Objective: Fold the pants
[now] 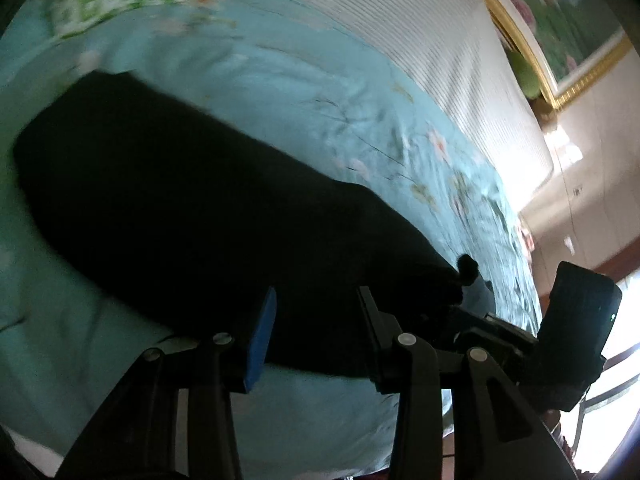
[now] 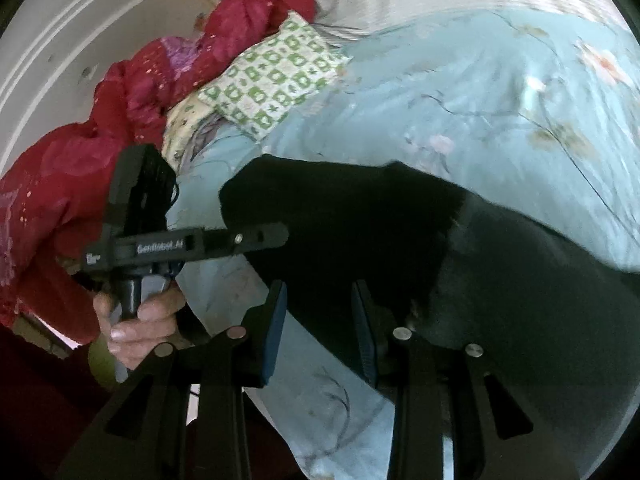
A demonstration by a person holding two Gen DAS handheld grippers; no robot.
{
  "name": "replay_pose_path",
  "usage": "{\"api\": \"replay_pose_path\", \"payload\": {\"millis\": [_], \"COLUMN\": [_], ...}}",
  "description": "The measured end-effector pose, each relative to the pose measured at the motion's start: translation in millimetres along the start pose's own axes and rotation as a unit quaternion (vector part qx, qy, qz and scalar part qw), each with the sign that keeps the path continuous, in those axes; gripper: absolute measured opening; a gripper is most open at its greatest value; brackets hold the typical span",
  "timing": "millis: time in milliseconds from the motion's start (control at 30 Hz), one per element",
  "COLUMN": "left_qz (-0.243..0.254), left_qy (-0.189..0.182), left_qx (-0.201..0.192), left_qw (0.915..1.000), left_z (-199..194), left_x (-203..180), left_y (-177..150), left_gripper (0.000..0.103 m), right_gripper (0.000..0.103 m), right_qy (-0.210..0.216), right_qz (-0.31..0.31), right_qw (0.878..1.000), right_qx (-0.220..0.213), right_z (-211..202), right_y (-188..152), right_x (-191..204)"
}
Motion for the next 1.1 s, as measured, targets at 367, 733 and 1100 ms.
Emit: {"api": "replay_pose_path", "payload": {"millis": [367, 733, 1100], "left_qz": [-0.096, -0.174, -0.203], "left_qy": [0.037, 0.042, 0.020], "left_qx": [-0.032, -0.039, -0.049], "left_qw": [0.9941, 0.9830, 0.9779], "left_z": [-42.0, -40.0, -25.4], "left_x": [77.0, 121.4, 134.6], "left_y": [-8.5, 14.4, 36.0], "left_gripper": [0.050, 0.053, 0.055], "right_gripper": [0.035, 0.040, 0.040], "right_qy": [0.007, 0.014, 0.016], "right_qz": [-0.043, -0.075, -0.108], "right_qw": [0.999, 0.996, 0.989], "right_qx": [0.024, 0.052, 0.098], "right_z": [39.0, 83.9, 150.2], "right_y": [46.2, 86.5, 135.4], "right_x": [20.8, 32.5, 39.4]}}
Point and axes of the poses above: each gripper's, at about its wrist camera, not at the fingertips, and z roughly the way its jaws point, x to its left, y to its top, the point moved 7 cm from there along z, roughly the way its jaws point, and after that the axes turned 8 degrees about x, right-handed, at the moved point
